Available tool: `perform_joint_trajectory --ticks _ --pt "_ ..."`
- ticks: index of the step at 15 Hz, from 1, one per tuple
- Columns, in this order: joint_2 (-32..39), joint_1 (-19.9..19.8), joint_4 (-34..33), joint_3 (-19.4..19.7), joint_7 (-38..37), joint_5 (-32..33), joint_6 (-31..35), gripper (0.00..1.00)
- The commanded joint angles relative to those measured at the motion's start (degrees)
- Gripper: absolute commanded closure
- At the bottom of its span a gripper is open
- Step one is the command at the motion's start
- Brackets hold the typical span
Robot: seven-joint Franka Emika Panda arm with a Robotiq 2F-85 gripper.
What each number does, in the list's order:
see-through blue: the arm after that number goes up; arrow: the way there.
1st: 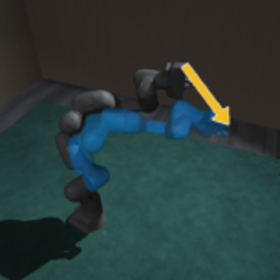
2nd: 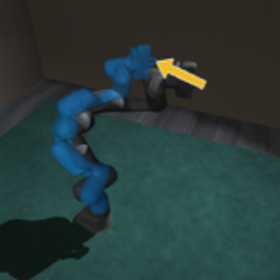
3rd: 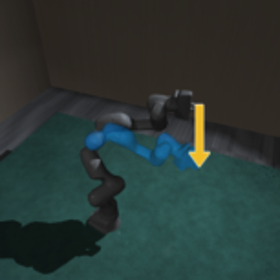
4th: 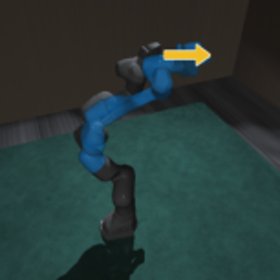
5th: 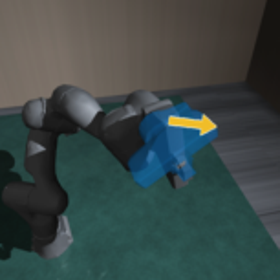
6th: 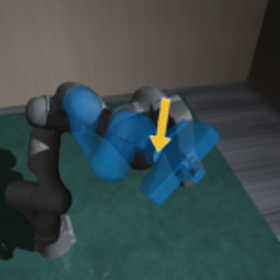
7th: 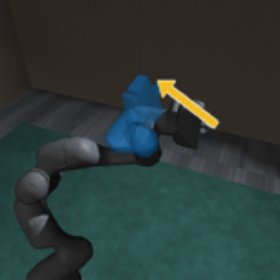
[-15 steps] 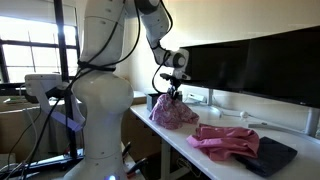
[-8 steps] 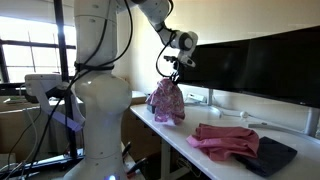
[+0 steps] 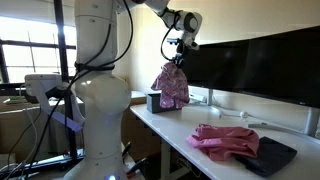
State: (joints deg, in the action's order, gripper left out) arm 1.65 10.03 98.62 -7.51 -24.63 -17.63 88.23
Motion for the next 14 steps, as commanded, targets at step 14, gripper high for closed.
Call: perform_joint_trajectory --ticks 14 --pt "14.74 9.22 -25.19 -7.08 -1.21 -0.4 1.68 0.95"
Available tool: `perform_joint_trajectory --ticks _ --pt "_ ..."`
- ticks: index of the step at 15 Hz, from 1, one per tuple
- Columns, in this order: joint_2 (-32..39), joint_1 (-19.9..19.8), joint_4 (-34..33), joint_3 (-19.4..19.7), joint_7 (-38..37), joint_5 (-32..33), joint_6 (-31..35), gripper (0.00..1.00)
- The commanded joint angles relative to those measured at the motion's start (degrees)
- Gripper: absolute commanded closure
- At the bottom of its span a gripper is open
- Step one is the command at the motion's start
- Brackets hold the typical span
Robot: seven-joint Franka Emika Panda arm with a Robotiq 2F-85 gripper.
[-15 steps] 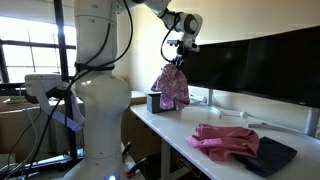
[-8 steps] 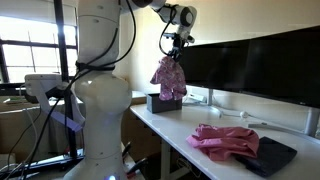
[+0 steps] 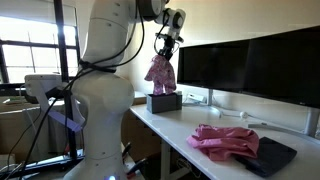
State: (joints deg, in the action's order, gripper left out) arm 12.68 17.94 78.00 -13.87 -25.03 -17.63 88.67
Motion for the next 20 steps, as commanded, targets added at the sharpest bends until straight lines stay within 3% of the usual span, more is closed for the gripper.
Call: perform_joint_trajectory --ticks 1,9,20 --pt "4.59 1.97 -5.14 -0.74 -0.89 0.01 2.24 0.95" --pt "12.3 5.47 -5.51 -0.13 -0.68 1.12 6.84 0.95" --pt "20.59 10.0 -0.52 3.37 -3.14 11.05 12.07 0.94"
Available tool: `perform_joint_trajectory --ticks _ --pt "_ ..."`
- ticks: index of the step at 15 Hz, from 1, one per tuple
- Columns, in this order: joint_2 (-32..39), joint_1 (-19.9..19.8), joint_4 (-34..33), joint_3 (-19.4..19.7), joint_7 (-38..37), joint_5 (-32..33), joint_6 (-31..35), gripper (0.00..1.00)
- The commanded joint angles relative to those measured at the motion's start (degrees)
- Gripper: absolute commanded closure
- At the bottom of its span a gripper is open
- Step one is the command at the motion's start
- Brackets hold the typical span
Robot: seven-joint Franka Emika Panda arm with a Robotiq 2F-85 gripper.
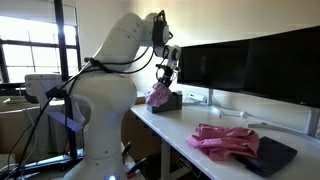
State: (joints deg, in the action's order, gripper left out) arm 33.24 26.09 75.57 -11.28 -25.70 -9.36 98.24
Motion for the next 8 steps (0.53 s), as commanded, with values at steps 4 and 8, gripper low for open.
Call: perform_joint_trajectory --ticks 4,8 --pt "2.18 5.87 2.09 2.34 -6.37 9.09 6.46 0.95" --pt "4.19 9.18 3.14 4.57 -10.14 13.76 8.39 0.95"
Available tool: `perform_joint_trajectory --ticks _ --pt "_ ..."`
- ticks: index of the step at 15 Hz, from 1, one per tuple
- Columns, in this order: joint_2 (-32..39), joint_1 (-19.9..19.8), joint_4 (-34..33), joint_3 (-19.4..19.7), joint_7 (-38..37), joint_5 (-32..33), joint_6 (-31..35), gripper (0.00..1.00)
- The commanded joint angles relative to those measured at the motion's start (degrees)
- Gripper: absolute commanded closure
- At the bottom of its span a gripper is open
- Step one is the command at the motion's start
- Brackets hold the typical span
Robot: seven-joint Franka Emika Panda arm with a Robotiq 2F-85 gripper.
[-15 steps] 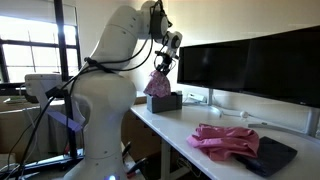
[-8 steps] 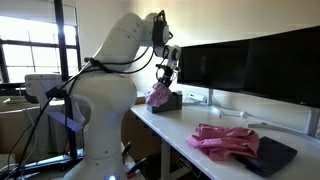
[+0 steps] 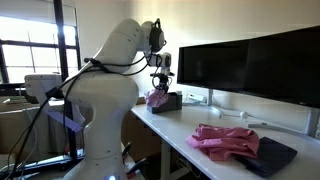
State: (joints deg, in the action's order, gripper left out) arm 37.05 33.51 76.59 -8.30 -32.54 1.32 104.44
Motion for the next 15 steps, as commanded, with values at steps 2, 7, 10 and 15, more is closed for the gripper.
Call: perform_joint_trajectory --ticks 2,7,10,15 --pt "1.09 2.59 2.44 2.88 -5.12 4.44 1.97 0.95" --pt "0.43 2.42 4.64 6.81 -8.37 6.33 1.36 0.95" --pt "-0.87 1.96 6.49 10.17 -9.88 6.66 0.43 0.95" --pt "-2.54 -1.31 6.68 10.51 -13.15 12.18 -3.17 0.95"
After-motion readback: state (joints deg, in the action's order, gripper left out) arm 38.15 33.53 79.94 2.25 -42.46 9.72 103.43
